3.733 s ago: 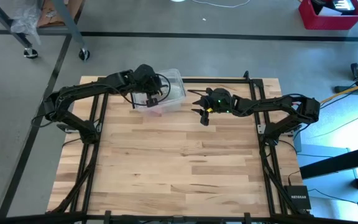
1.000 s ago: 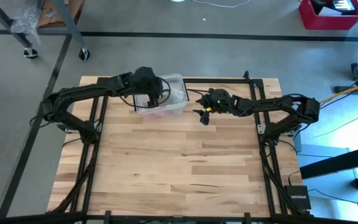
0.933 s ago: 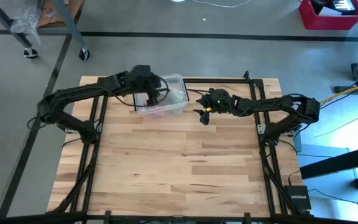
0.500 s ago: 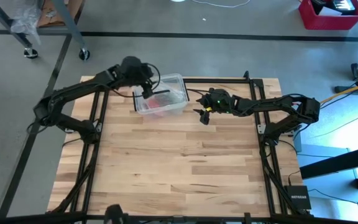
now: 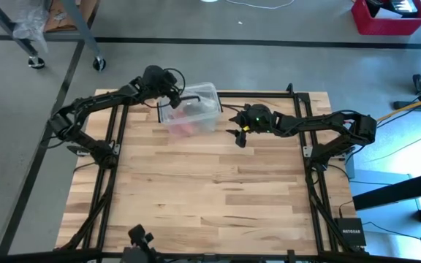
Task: Roll bandage
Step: Close the transparent bin
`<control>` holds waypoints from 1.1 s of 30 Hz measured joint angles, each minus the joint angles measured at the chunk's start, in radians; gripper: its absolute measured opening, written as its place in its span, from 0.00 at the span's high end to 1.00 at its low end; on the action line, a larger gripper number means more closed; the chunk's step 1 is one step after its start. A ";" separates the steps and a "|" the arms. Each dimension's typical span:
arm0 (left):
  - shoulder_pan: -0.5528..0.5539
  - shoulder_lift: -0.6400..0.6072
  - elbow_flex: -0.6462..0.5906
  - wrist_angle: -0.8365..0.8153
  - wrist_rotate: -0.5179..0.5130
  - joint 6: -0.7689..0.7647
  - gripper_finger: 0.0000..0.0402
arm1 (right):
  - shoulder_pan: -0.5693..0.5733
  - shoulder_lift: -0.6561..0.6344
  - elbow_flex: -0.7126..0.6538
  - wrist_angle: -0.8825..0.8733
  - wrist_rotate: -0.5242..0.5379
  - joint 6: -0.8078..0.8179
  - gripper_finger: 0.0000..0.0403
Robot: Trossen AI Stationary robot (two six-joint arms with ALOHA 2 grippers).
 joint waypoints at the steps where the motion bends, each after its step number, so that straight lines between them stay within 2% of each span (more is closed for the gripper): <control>1: -0.004 0.007 0.000 -0.004 0.007 0.002 0.49 | 0.000 0.000 0.000 0.004 -0.004 0.000 0.40; 9: -0.071 0.013 -0.001 -0.023 0.011 0.049 0.49 | 0.000 -0.016 0.004 -0.001 -0.008 -0.040 0.40; 14: -0.130 0.004 -0.001 -0.046 0.020 0.103 0.49 | 0.000 -0.101 0.084 -0.104 0.019 -0.049 0.40; 19: -0.205 0.004 -0.002 -0.027 0.042 0.124 0.49 | -0.001 -0.121 0.139 -0.053 0.020 -0.083 0.40; 24: -0.257 0.005 0.000 -0.021 0.025 0.156 0.49 | -0.001 -0.040 0.179 0.066 0.035 -0.127 0.40; 29: -0.287 -0.053 -0.002 -0.048 -0.035 0.141 0.49 | -0.001 0.063 0.190 -0.006 0.032 -0.092 0.40; 33: -0.313 -0.133 -0.007 -0.083 -0.028 0.111 0.49 | -0.001 0.110 0.199 -0.031 0.009 -0.047 0.40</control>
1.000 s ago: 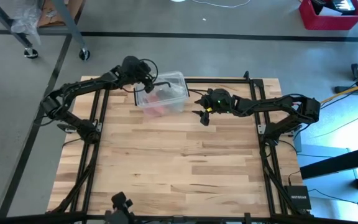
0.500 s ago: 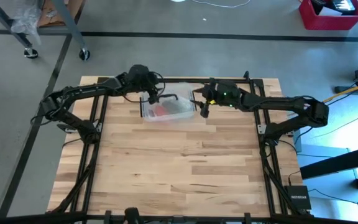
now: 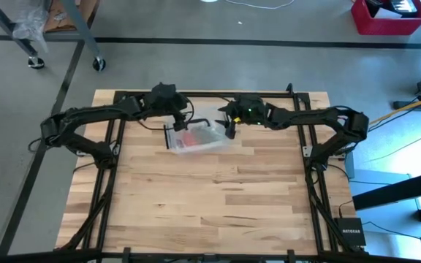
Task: Roll bandage
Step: Close the transparent bin
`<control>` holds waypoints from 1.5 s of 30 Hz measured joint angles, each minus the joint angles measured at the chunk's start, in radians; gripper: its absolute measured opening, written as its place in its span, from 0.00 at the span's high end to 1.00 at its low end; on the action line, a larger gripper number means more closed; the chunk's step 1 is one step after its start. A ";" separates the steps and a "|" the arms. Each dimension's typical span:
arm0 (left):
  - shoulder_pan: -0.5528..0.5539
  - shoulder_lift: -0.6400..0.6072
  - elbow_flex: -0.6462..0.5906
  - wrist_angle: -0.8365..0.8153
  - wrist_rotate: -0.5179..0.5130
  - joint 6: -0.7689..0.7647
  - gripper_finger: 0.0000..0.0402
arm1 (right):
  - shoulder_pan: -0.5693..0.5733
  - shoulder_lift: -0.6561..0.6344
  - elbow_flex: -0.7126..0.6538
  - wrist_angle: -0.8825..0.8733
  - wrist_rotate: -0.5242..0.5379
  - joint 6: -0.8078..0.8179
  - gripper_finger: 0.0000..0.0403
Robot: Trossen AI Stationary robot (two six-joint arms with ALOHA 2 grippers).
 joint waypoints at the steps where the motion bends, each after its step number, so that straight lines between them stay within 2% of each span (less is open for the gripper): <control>1: -0.004 -0.015 0.002 -0.011 0.002 -0.003 0.49 | 0.000 0.006 0.000 -0.001 0.000 0.005 0.40; 7: -0.004 -0.030 -0.004 -0.120 -0.033 -0.032 0.49 | 0.001 0.002 -0.004 0.001 -0.011 0.041 0.40; 13: 0.005 -0.032 -0.002 -0.146 -0.080 -0.076 0.49 | 0.001 0.003 -0.006 0.002 -0.018 0.050 0.40; 16: 0.045 -0.034 -0.049 -0.024 -0.010 -0.080 0.49 | 0.001 0.004 -0.006 0.004 -0.019 0.050 0.40; 21: 0.129 -0.024 -0.164 0.144 0.144 -0.179 0.49 | 0.001 0.004 -0.006 0.008 -0.027 0.051 0.40; 25: 0.147 0.007 -0.279 0.328 0.178 -0.218 0.49 | 0.001 0.004 -0.007 0.007 -0.032 0.051 0.40; 29: 0.156 0.024 -0.342 0.444 0.186 -0.233 0.49 | 0.001 0.005 -0.008 0.007 -0.035 0.052 0.40; 35: 0.152 0.010 -0.349 0.452 0.180 -0.236 0.49 | 0.001 0.005 -0.008 0.007 -0.035 0.053 0.40; 41: 0.133 -0.084 -0.312 0.396 0.148 -0.208 0.49 | 0.001 0.005 -0.008 0.007 -0.035 0.055 0.40; 45: 0.141 -0.145 -0.292 0.389 0.089 -0.172 0.49 | 0.001 0.005 -0.009 0.006 -0.035 0.057 0.40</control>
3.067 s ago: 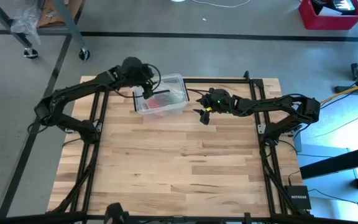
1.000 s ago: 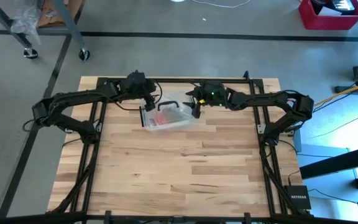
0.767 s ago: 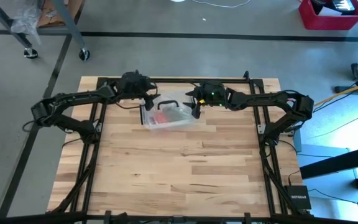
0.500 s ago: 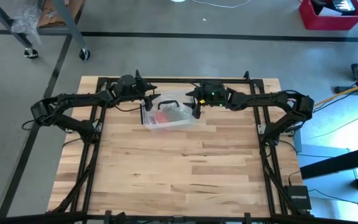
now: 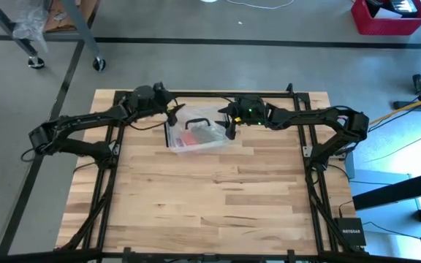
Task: Roll bandage
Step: Close the transparent bin
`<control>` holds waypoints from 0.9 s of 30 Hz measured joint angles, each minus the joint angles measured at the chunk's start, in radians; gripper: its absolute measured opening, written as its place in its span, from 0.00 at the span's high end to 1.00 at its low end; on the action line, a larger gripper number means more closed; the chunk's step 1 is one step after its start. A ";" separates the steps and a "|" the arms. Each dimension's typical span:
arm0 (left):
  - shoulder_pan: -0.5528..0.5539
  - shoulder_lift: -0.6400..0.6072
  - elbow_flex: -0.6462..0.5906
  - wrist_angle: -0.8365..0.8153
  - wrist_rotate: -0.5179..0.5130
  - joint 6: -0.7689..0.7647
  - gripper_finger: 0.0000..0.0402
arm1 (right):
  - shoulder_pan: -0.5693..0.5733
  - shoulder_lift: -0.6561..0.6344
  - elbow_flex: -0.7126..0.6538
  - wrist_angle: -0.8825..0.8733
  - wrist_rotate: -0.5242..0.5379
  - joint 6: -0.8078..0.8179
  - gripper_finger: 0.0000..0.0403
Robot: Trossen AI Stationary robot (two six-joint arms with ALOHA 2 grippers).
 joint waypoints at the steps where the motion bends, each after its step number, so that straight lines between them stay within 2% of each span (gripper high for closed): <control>1: 0.005 -0.003 0.000 -0.018 -0.011 0.005 0.49 | 0.000 0.000 0.000 0.000 0.000 0.001 0.40; 4: 0.024 0.019 -0.005 -0.080 -0.015 0.008 0.49 | 0.000 0.000 0.000 0.000 0.001 0.003 0.40; 10: 0.040 0.087 -0.034 -0.067 -0.003 0.000 0.49 | 0.000 0.000 0.000 0.001 0.007 0.007 0.40; 16: 0.013 0.012 -0.018 -0.064 -0.025 -0.036 0.49 | 0.000 0.000 0.000 0.003 0.005 0.006 0.40; 20: -0.026 -0.044 0.014 -0.006 -0.019 -0.032 0.49 | 0.000 0.000 0.001 0.002 0.009 0.007 0.40; 27: -0.057 -0.005 0.008 -0.021 -0.020 -0.005 0.49 | -0.001 -0.043 0.083 -0.110 0.025 0.067 0.40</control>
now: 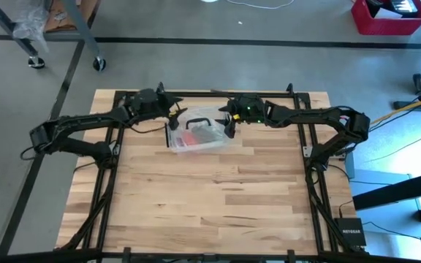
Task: Roll bandage
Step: Close the transparent bin
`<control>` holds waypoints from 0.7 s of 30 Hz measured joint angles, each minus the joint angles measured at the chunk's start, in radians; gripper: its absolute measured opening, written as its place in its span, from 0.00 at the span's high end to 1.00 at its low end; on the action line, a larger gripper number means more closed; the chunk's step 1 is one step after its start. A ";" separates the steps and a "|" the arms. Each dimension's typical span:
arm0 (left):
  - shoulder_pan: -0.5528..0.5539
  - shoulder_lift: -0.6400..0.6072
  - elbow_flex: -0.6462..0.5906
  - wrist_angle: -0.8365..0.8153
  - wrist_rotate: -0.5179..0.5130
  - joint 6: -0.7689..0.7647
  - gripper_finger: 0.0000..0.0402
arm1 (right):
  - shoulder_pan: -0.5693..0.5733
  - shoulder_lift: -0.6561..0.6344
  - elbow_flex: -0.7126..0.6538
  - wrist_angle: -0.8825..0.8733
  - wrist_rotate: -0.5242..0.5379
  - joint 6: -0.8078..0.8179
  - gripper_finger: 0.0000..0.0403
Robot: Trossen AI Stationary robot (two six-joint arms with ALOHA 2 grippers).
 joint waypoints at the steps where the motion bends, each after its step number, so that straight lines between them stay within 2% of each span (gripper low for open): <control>1: 0.001 0.018 0.000 0.009 0.003 0.000 0.49 | 0.000 -0.005 0.017 0.000 0.007 0.005 0.40; 5: 0.012 0.095 0.003 0.014 0.000 0.008 0.49 | -0.001 -0.015 0.059 -0.019 0.079 -0.012 0.40; 9: 0.017 0.142 0.008 0.017 0.005 0.022 0.49 | -0.001 -0.017 0.082 -0.098 0.105 -0.051 0.40; 18: 0.015 0.124 0.006 0.017 0.004 0.018 0.49 | 0.000 -0.009 0.100 -0.301 0.106 -0.069 0.40; 21: 0.001 0.093 0.005 0.011 -0.006 0.003 0.49 | 0.001 -0.007 0.057 -0.274 0.106 -0.045 0.40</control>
